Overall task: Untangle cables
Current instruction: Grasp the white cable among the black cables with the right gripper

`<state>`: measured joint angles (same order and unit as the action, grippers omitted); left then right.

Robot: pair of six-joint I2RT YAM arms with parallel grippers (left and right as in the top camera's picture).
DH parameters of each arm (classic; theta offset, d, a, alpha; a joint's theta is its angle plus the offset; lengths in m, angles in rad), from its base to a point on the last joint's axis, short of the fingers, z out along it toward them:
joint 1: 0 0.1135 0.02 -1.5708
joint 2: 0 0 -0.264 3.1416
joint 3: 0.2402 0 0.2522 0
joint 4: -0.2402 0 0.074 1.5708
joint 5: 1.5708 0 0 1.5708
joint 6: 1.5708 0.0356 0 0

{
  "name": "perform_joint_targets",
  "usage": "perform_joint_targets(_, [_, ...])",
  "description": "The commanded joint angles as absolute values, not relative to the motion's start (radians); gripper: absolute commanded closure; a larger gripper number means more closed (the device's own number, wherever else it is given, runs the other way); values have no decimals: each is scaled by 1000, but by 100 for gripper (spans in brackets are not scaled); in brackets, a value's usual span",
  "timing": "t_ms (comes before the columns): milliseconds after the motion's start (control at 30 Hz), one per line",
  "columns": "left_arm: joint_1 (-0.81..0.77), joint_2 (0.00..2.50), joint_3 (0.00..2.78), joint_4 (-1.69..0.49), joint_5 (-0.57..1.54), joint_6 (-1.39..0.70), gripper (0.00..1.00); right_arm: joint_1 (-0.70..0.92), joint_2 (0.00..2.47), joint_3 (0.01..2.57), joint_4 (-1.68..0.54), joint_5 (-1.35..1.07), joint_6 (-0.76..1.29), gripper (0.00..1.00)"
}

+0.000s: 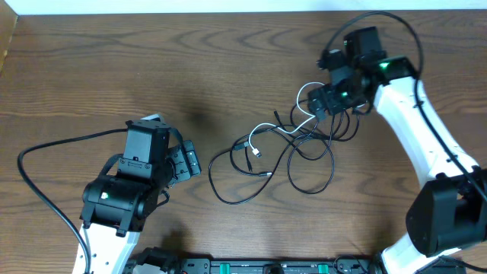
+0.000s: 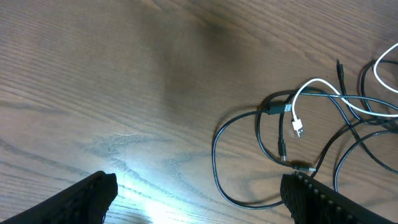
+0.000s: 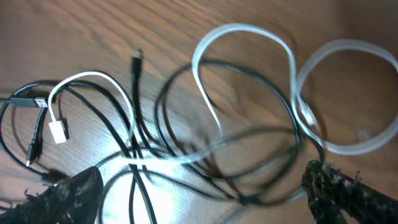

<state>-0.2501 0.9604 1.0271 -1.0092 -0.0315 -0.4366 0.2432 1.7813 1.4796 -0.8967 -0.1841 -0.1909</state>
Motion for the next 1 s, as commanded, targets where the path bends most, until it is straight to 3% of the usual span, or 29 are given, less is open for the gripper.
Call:
perform_joint_targets(0, [-248,962,1031,-1009,-33,-419,11,279,1816,1444,-839,-194,-348,1])
perform_joint_targets(167, [-248,962,1031,-1009,-33,-419,11,304,1891,1404,-801,-193,-533,6])
perform_joint_targets(500, [-248,962,1031,-1009,-33,-419,11,303,1940,1404,-800,-168,-515,15])
perform_joint_targets(833, [-248,962,1031,-1009,-33,-419,11,303,1951,1394,-776,-167,59,28])
perform_joint_targets(967, [-248,962,1031,-1009,-33,-419,11,310,1951,1385,-778,-167,263,39])
